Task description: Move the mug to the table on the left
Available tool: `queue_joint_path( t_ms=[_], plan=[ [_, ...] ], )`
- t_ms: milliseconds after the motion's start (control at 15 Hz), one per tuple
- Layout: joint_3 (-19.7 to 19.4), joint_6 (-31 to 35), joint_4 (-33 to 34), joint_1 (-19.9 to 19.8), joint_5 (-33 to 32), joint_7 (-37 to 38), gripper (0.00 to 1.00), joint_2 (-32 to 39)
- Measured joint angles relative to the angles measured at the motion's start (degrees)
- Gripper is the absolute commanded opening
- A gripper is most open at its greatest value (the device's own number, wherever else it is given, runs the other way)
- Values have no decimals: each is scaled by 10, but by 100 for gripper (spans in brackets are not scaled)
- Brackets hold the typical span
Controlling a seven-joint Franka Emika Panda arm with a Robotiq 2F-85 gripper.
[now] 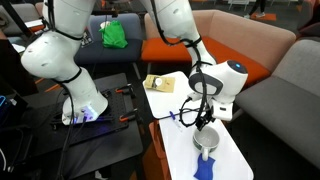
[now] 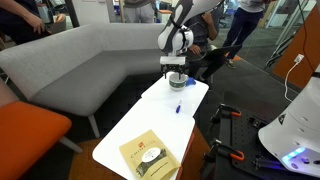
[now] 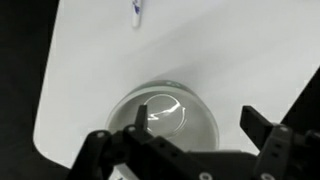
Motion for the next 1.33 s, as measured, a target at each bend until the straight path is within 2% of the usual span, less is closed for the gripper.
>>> queue_joint_path(
  t_ms=[200, 267, 333, 467, 800, 1067, 1333],
  plan=[
    [0, 0, 27, -8, 3, -7, 100, 31],
    [0, -1, 37, -10, 3, -7, 96, 41],
    [0, -3, 46, -13, 4, -7, 72, 49],
    [0, -8, 64, -19, 4, -7, 69, 64],
    [4, -16, 98, -26, 5, -26, 29, 85],
    [8, -25, 109, -26, 5, -28, 1, 91],
    [7, -29, 113, -29, 7, -28, 3, 94]
  ],
)
